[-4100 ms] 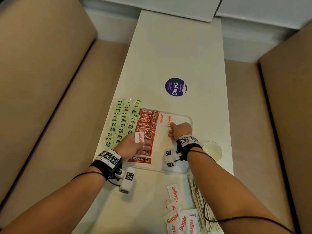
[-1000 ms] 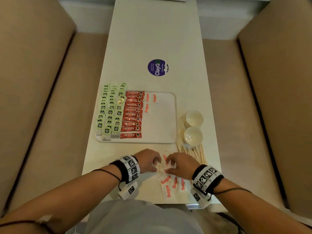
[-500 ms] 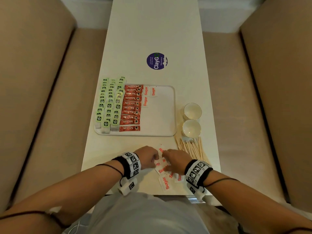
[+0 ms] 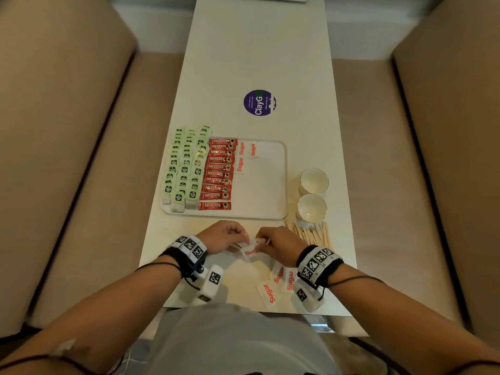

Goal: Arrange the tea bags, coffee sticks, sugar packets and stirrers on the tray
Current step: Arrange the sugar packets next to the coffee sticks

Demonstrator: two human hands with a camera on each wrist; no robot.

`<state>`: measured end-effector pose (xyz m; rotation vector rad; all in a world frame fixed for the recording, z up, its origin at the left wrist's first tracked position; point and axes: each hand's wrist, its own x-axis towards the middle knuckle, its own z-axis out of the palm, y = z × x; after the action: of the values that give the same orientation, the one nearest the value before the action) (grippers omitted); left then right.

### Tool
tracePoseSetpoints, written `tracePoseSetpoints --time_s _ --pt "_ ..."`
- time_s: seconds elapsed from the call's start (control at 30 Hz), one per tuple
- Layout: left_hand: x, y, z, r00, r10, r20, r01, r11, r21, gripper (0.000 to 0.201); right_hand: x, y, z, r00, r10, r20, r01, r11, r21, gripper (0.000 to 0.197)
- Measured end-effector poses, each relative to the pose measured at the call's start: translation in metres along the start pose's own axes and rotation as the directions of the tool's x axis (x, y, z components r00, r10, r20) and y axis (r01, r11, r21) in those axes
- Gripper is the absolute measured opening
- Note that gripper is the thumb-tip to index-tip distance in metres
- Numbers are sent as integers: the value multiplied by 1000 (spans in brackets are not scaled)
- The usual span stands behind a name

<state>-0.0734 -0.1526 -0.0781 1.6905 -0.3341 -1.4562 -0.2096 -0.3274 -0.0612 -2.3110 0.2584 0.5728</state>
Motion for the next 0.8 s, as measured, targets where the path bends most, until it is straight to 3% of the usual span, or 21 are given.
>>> tracePoseSetpoints --time_s 0.17,0.27,0.33,0.43,0.53,0.8 --pt "-12 10 -6 998 49 -44 -60 946 -318 6 13 -16 -16 996 -11 -83 20 993 113 12" --pt "-20 17 -11 994 94 -56 -109 883 -456 33 19 -27 -26 992 -4 -124 35 969 243 7" --pt "-25 22 -13 989 133 -58 -145 873 -466 41 23 -32 -30 989 25 -143 30 928 371 7" --pt "-28 29 -16 983 162 -88 -184 882 -433 33 29 -40 -34 985 63 -159 18 885 464 11" --pt "-28 30 -19 977 147 -154 -197 898 -393 23 34 -47 -34 988 47 -144 26 884 467 14" --pt "-35 32 -31 971 55 -235 -151 898 -414 25 41 -50 -39 991 71 -116 -14 900 437 18"
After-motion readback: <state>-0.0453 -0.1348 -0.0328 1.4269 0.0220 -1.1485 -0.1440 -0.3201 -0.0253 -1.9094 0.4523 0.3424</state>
